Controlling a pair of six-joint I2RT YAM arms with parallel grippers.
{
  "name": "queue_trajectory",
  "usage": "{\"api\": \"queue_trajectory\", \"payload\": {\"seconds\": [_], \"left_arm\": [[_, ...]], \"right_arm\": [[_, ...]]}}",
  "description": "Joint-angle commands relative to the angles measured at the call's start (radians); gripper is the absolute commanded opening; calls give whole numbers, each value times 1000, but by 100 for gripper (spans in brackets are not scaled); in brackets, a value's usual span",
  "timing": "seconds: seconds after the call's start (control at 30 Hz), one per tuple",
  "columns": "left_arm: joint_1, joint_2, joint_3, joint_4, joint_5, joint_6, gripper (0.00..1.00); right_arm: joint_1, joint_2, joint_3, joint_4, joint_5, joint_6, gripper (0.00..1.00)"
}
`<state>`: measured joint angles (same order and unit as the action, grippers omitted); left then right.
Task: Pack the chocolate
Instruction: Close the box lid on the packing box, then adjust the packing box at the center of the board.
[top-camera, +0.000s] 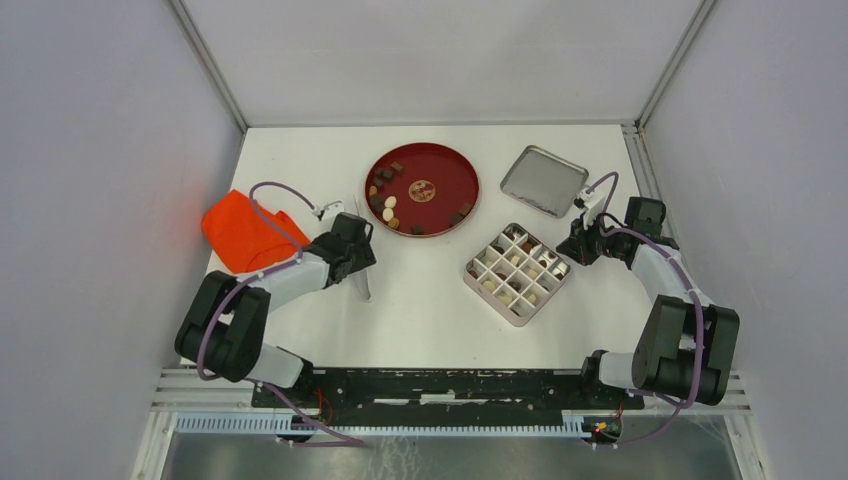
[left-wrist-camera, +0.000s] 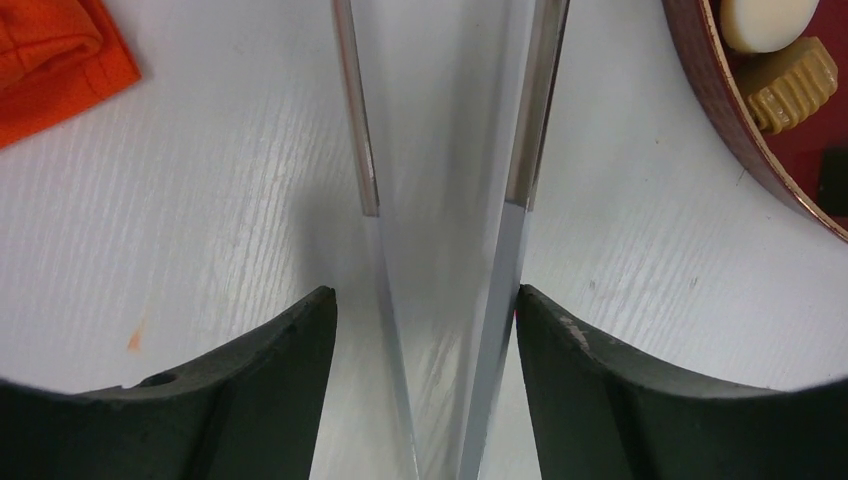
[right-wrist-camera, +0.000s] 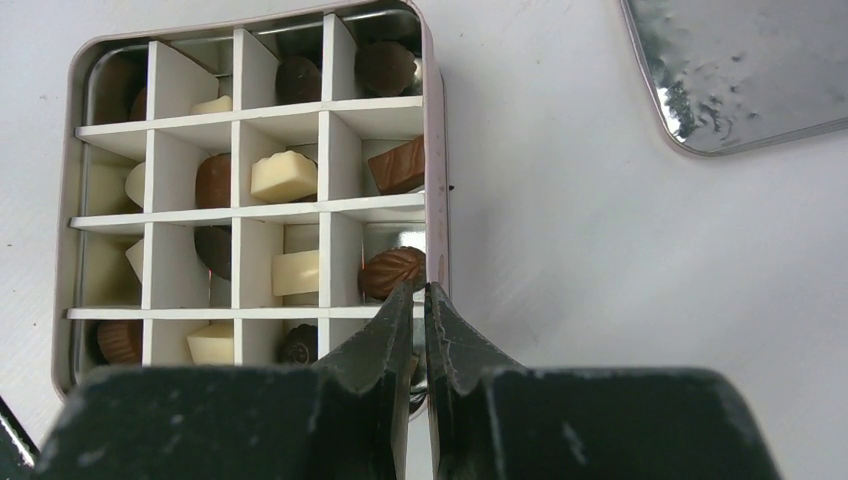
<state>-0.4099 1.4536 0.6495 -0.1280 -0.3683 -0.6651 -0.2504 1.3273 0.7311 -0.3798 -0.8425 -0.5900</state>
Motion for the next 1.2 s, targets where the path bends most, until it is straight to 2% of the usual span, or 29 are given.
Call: {"api": "queue_trajectory", "payload": {"seconds": [0.0, 0.13, 0.17, 0.2, 0.3, 0.33, 0.4, 0.47, 0.53, 0.57, 0.7, 0.9, 1.17], "left_arm": [[5, -85, 40, -77, -52, -27, 73], [5, -201, 81, -161, -10, 6, 73], [4, -239, 89, -172, 26, 23, 73], [4, -281, 100, -176, 82, 49, 73], [4, -383, 124, -157, 321, 122, 73], [5, -403, 128, -143, 418, 143, 72], [4, -445, 126, -98, 592, 157, 71], [4, -494, 105, -21, 733, 130, 70], [5, -556, 72, 80, 795, 76, 71], [4, -583, 60, 114, 799, 55, 72], [5, -651, 42, 186, 766, 16, 87], [3, -602, 100, 112, 761, 68, 87], [5, -588, 102, 91, 753, 86, 87]], "right_arm": [[5, -6, 42, 2, -36, -19, 13], [10, -27, 44, -11, -53, -53, 15], [14, -39, 46, -14, -47, -69, 18], [22, -47, 48, -18, -36, -92, 24], [78, -66, 59, -24, 44, -149, 56], [109, -67, 67, -23, 88, -170, 64], [179, -53, 93, -24, 180, -191, 70], [223, -21, 140, -29, 231, -182, 68], [242, 25, 202, -55, 254, -167, 64], [245, 53, 232, -68, 267, -162, 61], [306, 138, 298, -101, 310, -151, 54], [357, 224, 311, -106, 363, -136, 53], [388, 243, 261, -69, 452, -126, 48]]}}
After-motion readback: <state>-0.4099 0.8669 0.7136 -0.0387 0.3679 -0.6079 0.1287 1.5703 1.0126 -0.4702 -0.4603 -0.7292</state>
